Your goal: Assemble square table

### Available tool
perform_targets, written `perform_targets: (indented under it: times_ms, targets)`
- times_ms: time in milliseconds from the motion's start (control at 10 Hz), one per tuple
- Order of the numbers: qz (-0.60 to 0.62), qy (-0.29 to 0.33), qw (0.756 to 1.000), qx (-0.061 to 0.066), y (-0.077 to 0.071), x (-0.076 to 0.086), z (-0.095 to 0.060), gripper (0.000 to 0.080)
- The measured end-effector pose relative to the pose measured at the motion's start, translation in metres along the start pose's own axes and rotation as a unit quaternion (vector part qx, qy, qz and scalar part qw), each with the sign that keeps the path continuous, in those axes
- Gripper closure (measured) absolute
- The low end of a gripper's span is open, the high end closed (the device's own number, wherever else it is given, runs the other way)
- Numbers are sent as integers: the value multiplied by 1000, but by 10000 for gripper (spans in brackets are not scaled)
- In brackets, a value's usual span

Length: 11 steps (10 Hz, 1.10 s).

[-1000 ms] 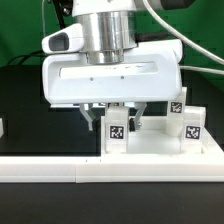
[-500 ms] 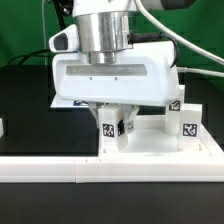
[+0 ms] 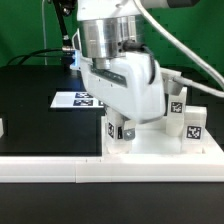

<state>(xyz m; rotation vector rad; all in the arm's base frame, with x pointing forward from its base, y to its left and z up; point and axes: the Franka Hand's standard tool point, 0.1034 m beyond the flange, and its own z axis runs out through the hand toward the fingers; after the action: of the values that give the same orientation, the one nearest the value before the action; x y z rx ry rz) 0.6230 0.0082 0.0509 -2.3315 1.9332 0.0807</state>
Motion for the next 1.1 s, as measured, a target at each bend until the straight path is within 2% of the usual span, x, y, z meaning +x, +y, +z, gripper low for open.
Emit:
perform_targets:
  times_ms: [100, 400, 500, 900, 1000, 1100]
  targets:
    - [84, -14, 996, -3, -1, 0, 2, 520]
    - [299, -22, 954, 1, -3, 1, 1, 520]
    - [331, -20, 943, 1, -3, 2, 1, 519]
    - [339, -17, 940, -2, 3, 6, 0, 519]
    - [340, -16, 940, -3, 3, 6, 1, 422]
    - [340, -16, 940, -4, 4, 6, 2, 285]
